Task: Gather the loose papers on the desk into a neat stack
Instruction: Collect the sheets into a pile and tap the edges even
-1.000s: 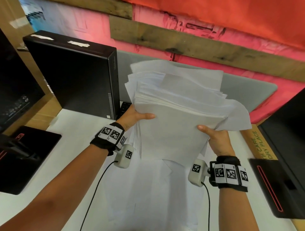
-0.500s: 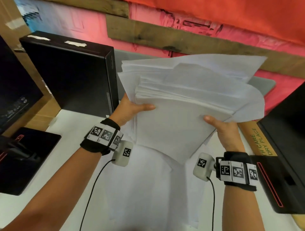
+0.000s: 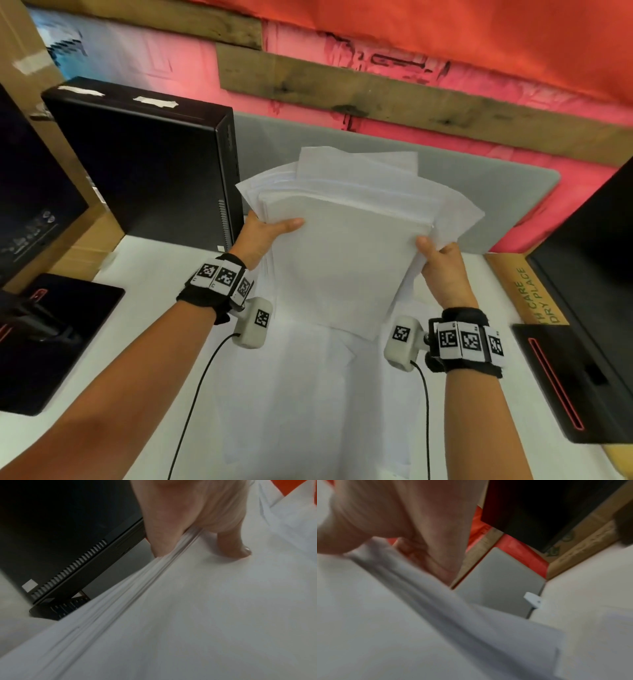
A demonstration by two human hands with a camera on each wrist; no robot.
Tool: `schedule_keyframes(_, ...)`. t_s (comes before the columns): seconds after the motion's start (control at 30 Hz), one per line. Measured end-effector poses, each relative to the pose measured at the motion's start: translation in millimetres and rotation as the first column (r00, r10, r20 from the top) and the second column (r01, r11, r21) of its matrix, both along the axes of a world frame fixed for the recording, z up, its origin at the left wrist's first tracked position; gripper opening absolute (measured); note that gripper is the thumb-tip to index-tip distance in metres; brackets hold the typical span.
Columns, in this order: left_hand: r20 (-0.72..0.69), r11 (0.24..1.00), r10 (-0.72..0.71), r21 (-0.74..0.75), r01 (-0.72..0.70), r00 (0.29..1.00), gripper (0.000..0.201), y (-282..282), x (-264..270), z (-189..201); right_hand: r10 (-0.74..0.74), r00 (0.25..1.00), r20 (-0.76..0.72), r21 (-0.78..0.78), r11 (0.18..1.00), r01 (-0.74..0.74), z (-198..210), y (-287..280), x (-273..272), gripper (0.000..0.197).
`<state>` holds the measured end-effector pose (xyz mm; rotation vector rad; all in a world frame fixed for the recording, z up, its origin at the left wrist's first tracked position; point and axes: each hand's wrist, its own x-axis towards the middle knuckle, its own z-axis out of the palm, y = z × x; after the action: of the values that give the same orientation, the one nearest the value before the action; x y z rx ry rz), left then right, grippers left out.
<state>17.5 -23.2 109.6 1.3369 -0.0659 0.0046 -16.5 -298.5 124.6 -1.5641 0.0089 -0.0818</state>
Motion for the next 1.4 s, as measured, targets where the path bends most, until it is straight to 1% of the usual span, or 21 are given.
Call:
schedule_keyframes(0.03, -0.008, 1.000, 0.017, -0.023, -0.017, 1.000, 0.047, 1.9, -0.4, -0.5, -0.002, 0.999, -0.034, -0.041, 0.999, 0.001, -8.7, -3.3, -0.1, 0.021)
schedule_keyframes(0.1, -0.007, 0.999, 0.029, -0.026, -0.029, 1.000, 0.044, 2.1, -1.0, -0.5, 0.041, 0.992, -0.121, -0.108, 0.993, -0.055, -24.8, -1.0, -3.4, 0.029)
schedule_keyframes(0.17, -0.003, 0.999, 0.033, -0.009, -0.034, 0.999, 0.035, -2.6, -3.7, 3.9, 0.012, 0.987, -0.160, -0.114, 0.993, -0.031, -34.7, 9.0, -7.3, 0.033)
schedule_keyframes(0.27, 0.092, 0.999, 0.026, 0.017, -0.028, 0.995, 0.033, -7.6, -11.9, 23.8, -0.128, 0.987, -0.102, -0.018, 0.992, 0.127, -29.6, 23.0, -7.1, 0.040)
schedule_keyframes(0.37, 0.199, 1.000, -0.021, 0.027, 0.016, 0.980, 0.034, -3.1, -20.2, 40.4, -0.145, 0.989, -0.036, 0.024, 0.989, 0.146, -21.0, 20.8, -7.0, 0.032)
schedule_keyframes(0.43, 0.206, 0.997, -0.069, 0.048, 0.060, 0.976, 0.047, 1.2, -24.7, 39.5, -0.100, 0.995, -0.002, -0.019, 0.995, 0.100, -17.0, 18.3, -10.9, 0.037)
schedule_keyframes(0.5, 0.165, 0.993, -0.098, 0.076, 0.087, 0.981, 0.065, 4.5, -28.0, 31.1, -0.031, 0.999, -0.020, -0.066, 0.997, 0.030, -19.1, 14.6, -13.0, 0.048)
schedule_keyframes(0.67, 0.068, 0.988, -0.113, 0.117, 0.105, 0.991, 0.079, 13.3, -22.8, 7.8, 0.096, 0.994, -0.059, -0.037, 0.994, -0.099, -14.3, 8.6, -13.5, 0.082)
schedule_keyframes(0.7, 0.042, 0.985, -0.109, 0.136, 0.103, 0.993, 0.081, 13.6, -20.2, 4.9, 0.119, 0.991, -0.062, -0.040, 0.992, -0.121, -9.4, 12.1, -12.4, 0.085)
schedule_keyframes(0.73, 0.019, 0.984, -0.102, 0.148, 0.098, 0.995, 0.078, 13.5, -17.4, 2.4, 0.128, 0.990, -0.065, -0.055, 0.990, -0.132, -7.0, 13.4, -8.2, 0.084)
schedule_keyframes(0.8, -0.010, 0.983, -0.045, 0.176, 0.046, 0.999, 0.058, 14.4, -11.8, -1.1, 0.143, 0.989, -0.045, -0.061, 0.988, -0.145, -1.5, 16.9, -0.4, 0.077)
schedule_keyframes(0.9, -0.002, 0.981, 0.014, 0.194, -0.013, 1.000, 0.047, 14.6, -6.1, -2.8, 0.056, 0.997, -0.060, -0.083, 0.995, -0.060, -11.5, 18.5, 7.1, 0.038)
schedule_keyframes(0.93, 0.005, 0.982, 0.033, 0.185, -0.033, 0.999, 0.045, 12.8, -5.1, -3.6, 0.031, 0.996, -0.084, -0.113, 0.993, -0.040, -20.3, 19.1, 6.2, 0.036)
schedule_keyframes(1.03, 0.013, 0.990, 0.103, 0.095, -0.104, 0.995, 0.033, 1.6, -1.5, 0.8, 0.026, 0.983, -0.183, -0.142, 0.988, -0.053, -47.5, 24.5, -0.6, 0.051)
schedule_keyframes(1.1, 0.012, 0.990, 0.126, 0.061, -0.126, 0.992, 0.024, -5.0, -0.7, 11.9, -0.017, 0.976, -0.219, -0.134, 0.991, -0.013, -51.7, 26.3, -2.2, 0.064)
schedule_keyframes(1.13, 0.010, 0.990, 0.130, 0.051, -0.130, 0.991, 0.022, -6.8, -0.4, 17.1, -0.055, 0.969, -0.241, -0.152, 0.988, 0.018, -50.5, 25.4, -2.0, 0.064)
schedule_keyframes(1.2, -0.007, 0.990, 0.137, 0.020, -0.137, 0.991, 0.024, -6.3, 3.6, 26.0, -0.092, 0.962, -0.259, -0.177, 0.983, 0.046, -46.7, 21.6, -1.7, 0.045)
schedule_keyframes(1.27, -0.035, 0.994, 0.112, -0.002, -0.112, 0.993, 0.022, -2.7, 8.6, 28.0, -0.073, 0.960, -0.269, -0.200, 0.980, 0.019, -41.1, 19.3, -4.5, 0.028)
schedule_keyframes(1.33, -0.114, 0.999, 0.030, 0.040, -0.025, 0.993, 0.021, 5.1, 11.8, 11.5, -0.078, 0.959, -0.274, -0.193, 0.981, 0.024, -47.2, 14.5, -5.6, 0.030)
schedule_keyframes(1.37, -0.192, 0.995, -0.012, 0.100, 0.032, 0.981, 0.029, 9.1, 8.9, -2.8, -0.087, 0.952, -0.294, -0.169, 0.985, 0.038, -54.8, 11.5, -6.7, 0.032)
schedule_keyframes(1.4, -0.281, 0.984, -0.065, 0.139, 0.107, 0.958, 0.045, 11.1, 2.6, -20.3, -0.095, 0.941, -0.326, -0.146, 0.988, 0.050, -61.6, 9.9, -9.8, 0.034)
